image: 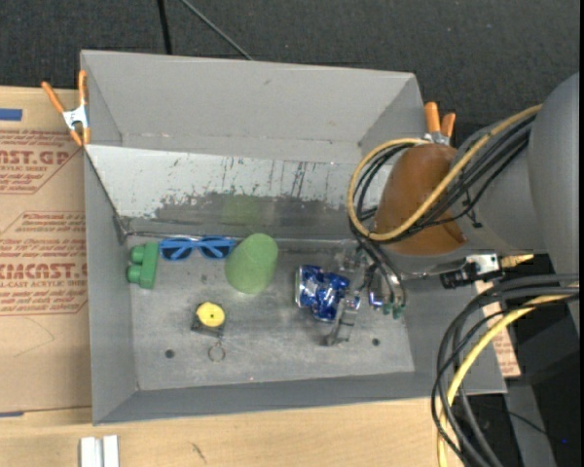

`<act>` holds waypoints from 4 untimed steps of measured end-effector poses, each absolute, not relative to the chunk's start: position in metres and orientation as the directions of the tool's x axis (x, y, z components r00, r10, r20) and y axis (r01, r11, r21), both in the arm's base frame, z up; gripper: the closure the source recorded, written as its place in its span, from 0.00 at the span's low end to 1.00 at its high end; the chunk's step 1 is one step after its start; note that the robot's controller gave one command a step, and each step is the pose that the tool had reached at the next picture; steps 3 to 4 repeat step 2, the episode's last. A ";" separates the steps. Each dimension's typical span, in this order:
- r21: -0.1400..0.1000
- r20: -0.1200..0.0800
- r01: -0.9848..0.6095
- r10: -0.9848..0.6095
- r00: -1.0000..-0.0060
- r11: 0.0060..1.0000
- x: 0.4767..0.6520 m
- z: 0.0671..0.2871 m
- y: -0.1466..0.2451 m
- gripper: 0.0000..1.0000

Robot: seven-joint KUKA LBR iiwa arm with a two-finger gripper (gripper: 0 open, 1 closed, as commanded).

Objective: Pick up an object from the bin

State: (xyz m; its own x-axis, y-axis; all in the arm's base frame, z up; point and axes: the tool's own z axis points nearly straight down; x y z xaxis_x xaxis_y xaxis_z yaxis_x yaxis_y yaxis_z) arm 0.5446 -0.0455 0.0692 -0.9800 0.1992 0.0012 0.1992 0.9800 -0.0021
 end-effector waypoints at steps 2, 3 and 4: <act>0.002 -0.008 0.206 0.206 -0.978 0.978 0.534 0.229 -0.041 1.00; 0.002 -0.008 0.206 0.206 -0.978 0.978 0.534 0.229 -0.041 1.00; 0.002 -0.008 0.206 0.206 -0.978 0.978 0.534 0.229 -0.041 1.00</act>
Offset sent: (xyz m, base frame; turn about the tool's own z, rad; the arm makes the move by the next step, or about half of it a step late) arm 0.0000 0.0000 0.0000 0.0000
